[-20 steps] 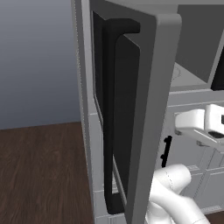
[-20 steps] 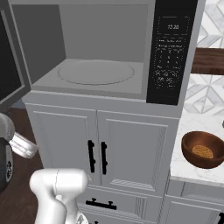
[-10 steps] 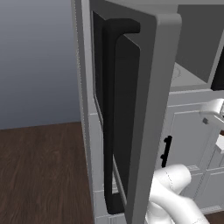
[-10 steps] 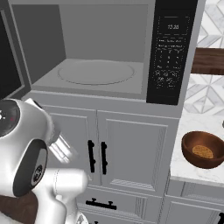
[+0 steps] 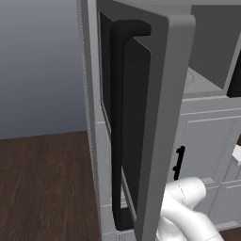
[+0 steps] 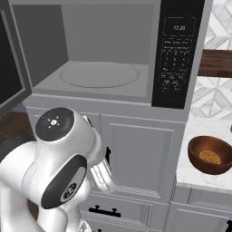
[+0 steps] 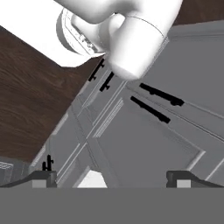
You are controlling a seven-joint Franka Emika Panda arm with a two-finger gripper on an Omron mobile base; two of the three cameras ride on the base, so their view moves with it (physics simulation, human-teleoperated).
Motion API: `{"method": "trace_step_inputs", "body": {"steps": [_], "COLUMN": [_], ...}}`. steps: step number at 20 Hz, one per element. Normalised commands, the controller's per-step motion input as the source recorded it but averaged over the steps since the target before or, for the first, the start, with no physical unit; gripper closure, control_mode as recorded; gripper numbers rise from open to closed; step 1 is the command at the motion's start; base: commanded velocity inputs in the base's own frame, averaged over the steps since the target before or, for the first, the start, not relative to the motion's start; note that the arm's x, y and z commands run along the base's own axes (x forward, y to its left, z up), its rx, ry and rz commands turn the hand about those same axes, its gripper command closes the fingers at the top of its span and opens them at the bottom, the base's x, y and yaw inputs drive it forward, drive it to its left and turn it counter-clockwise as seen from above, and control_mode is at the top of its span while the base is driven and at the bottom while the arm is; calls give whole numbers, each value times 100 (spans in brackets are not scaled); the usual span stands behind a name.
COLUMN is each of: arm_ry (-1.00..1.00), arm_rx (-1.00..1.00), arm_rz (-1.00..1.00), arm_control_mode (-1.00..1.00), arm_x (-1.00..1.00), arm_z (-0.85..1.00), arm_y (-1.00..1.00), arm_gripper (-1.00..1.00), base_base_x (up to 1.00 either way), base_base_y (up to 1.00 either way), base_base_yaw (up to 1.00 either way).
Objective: Open the microwave, place the bowl with waffle inside the microwave, then close the microwave door and turn it on.
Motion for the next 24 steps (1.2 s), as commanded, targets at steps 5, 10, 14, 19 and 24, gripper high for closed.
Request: {"method": "trace_step_inputs", "body": {"steps": [5, 10, 14, 19, 24], "arm_ry": [4, -2, -15, -14, -6], "arm_rx": [0, 6, 11, 10, 15], "arm_rz": [-8, -4, -12, -9, -6], "arm_control_mode": [-100, -100, -100, -100, -100], "arm_x": [18, 11, 5, 29, 43], "arm_z": [-51, -44, -29, -16, -2], "arm_y": [-60, -87, -89, -76, -69], "arm_gripper": [-100, -100, -100, -100, -100], "base_base_x": [0, 0, 0, 0, 0], "base_base_y": [0, 0, 0, 0, 0], "base_base_yaw": [0, 0, 0, 0, 0]}}
